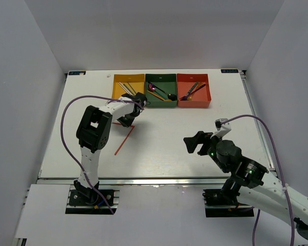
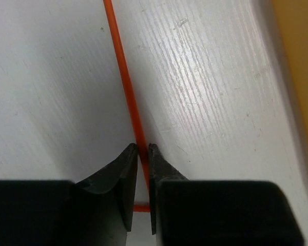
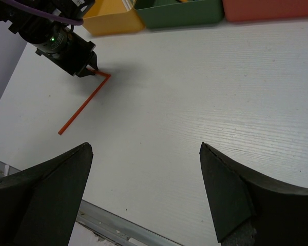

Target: Sort the eating utensils into containers

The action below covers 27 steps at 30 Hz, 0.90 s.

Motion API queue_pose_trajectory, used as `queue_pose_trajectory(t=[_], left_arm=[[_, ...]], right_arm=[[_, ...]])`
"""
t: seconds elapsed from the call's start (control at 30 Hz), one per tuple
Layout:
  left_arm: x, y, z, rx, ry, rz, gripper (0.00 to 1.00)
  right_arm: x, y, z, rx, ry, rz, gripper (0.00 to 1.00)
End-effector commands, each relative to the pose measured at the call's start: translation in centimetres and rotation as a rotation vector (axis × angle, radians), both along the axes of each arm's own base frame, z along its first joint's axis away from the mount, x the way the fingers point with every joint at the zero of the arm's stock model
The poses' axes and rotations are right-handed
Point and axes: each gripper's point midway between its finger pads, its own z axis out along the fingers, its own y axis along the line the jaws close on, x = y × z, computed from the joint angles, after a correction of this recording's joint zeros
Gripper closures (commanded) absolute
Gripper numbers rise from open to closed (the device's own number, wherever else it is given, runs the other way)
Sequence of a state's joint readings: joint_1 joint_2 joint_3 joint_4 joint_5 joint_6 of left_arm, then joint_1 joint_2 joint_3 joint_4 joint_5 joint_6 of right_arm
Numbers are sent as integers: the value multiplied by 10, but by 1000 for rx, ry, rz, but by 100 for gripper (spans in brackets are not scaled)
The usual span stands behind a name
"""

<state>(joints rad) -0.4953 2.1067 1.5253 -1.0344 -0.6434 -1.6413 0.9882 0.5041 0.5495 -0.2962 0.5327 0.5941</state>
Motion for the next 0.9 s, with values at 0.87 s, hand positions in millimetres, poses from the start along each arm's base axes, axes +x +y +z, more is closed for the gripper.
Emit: queue_pose_trajectory(t=[0.87], left_arm=[[39,25,145,48,-487,-331,100]], right_arm=[[6,-10,5,-26,-17,-50,11]])
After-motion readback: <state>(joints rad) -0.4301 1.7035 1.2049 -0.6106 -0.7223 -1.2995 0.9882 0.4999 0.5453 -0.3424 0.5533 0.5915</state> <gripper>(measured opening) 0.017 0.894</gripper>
